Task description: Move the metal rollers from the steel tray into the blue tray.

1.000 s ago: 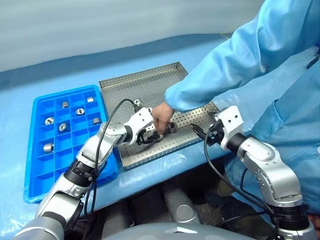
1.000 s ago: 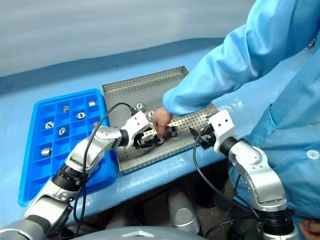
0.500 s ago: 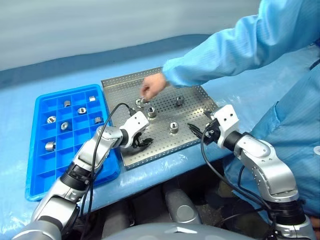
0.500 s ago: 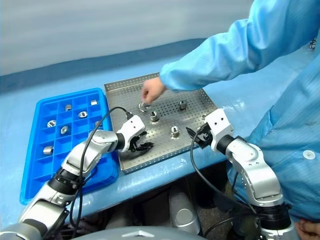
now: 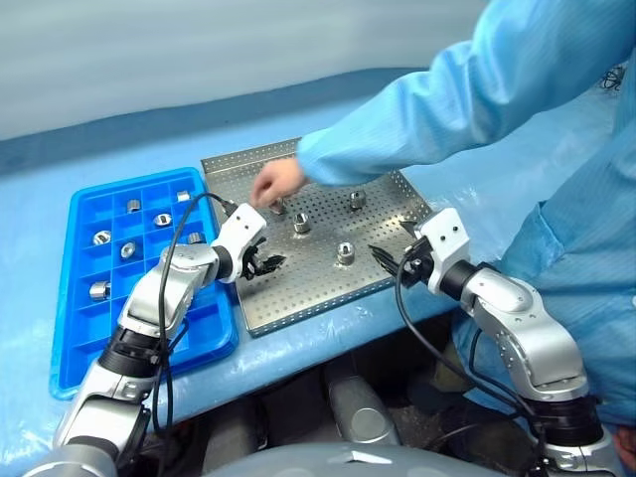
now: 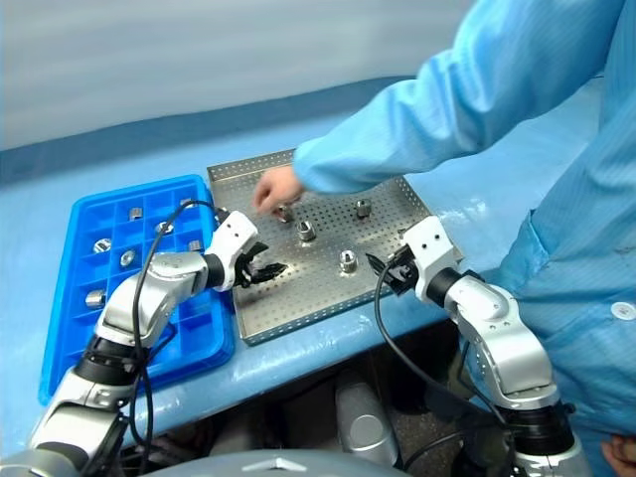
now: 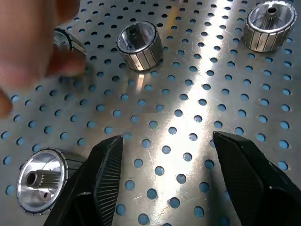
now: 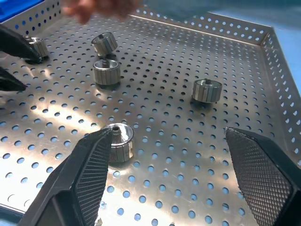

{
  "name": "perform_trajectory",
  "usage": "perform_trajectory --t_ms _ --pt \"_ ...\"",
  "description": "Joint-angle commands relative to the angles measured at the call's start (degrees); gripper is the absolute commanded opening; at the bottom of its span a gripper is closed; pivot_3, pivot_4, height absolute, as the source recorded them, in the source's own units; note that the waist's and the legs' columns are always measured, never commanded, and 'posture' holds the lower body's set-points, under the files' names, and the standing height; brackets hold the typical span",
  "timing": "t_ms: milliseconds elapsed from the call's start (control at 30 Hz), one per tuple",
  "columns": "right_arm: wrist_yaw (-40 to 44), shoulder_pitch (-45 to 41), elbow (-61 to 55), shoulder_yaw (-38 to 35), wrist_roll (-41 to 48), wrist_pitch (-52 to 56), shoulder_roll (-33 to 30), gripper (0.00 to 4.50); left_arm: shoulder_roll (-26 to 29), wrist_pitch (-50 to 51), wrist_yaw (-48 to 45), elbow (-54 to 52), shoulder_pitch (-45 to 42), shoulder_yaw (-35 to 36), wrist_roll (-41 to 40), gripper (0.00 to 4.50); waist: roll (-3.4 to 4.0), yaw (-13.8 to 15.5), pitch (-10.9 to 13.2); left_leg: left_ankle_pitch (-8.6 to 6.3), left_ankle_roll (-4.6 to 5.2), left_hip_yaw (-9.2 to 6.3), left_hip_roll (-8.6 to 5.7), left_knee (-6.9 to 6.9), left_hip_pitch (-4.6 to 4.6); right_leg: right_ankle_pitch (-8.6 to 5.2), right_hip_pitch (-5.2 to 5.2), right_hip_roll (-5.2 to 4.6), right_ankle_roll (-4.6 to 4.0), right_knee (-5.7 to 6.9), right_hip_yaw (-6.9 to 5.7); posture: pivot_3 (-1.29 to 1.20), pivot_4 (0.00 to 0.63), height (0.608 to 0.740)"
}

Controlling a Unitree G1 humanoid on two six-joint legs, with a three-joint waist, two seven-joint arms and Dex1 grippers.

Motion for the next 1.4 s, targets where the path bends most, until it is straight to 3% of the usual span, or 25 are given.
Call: perform_trajectory --t_ms 33,133,233,367,633,1100,1400 --pt "0.3 -1.2 -0.4 -0.1 0.0 -1.3 0.3 4.02 -1.6 1.3 -0.6 -4.2 -1.0 4.5 -5.1 3.30 0.00 0.1 0.0 0.00 0.00 0.02 -0.01 0.00 0.01 0.02 0.00 0.00 0.03 0.00 0.03 -0.33 0.150 0.740" --pt "0.2 -1.3 -0.1 0.1 -0.1 -1.6 0.4 4.02 -2.7 1.2 4.3 -2.4 -3.4 7.1 -4.0 3.30 -0.01 0.4 0.0 0.02 0.02 0.05 -0.01 0.02 0.02 0.04 0.00 0.05 0.06 0.00 0.10 -0.33 0.150 0.740" --pt "0.1 -1.2 0.2 0.4 -0.2 -1.9 0.7 4.02 -0.4 -0.7 5.6 -0.8 -5.2 5.4 -1.0 3.30 0.00 0.4 0.0 0.05 0.08 0.11 -0.04 0.03 0.03 0.07 0.00 0.08 0.12 0.00 0.22 -0.33 0.150 0.740" --pt "0.0 -1.6 0.7 1.6 -0.4 -2.5 2.1 4.02 8.1 -2.5 -1.8 2.4 -11.5 -5.1 4.8 3.30 -0.03 0.4 0.0 0.05 0.09 0.19 -0.11 0.02 0.07 0.08 -0.01 0.13 0.14 0.02 0.39 -0.32 0.150 0.740" --pt "-0.7 -1.2 1.6 3.5 -1.6 -4.1 4.3 4.02 16.3 -5.5 -16.5 11.8 -21.0 -18.4 11.2 3.30 -0.01 0.7 0.0 0.01 0.15 0.27 -0.05 -0.10 -0.01 0.08 -0.19 0.15 0.13 -0.01 0.54 -0.34 0.150 0.740" --pt "-3.5 1.3 -0.9 8.3 -3.8 -6.9 9.9 4.02 13.3 -14.4 -23.2 38.9 -34.8 -18.8 17.9 3.30 -0.04 -0.9 0.0 -0.02 0.22 0.31 -0.03 -0.03 -0.13 0.18 -0.26 0.10 0.32 -0.04 0.55 -0.45 0.150 0.740" --pt "-4.2 2.3 -1.3 8.2 -4.4 -7.1 10.4 4.02 13.6 -17.2 -27.1 43.4 -33.9 -19.3 20.6 3.30 -0.05 -3.6 0.0 -0.03 0.23 0.34 -0.01 -0.02 -0.13 0.31 -0.27 0.08 0.56 -0.03 0.59 -0.45 0.150 0.740"
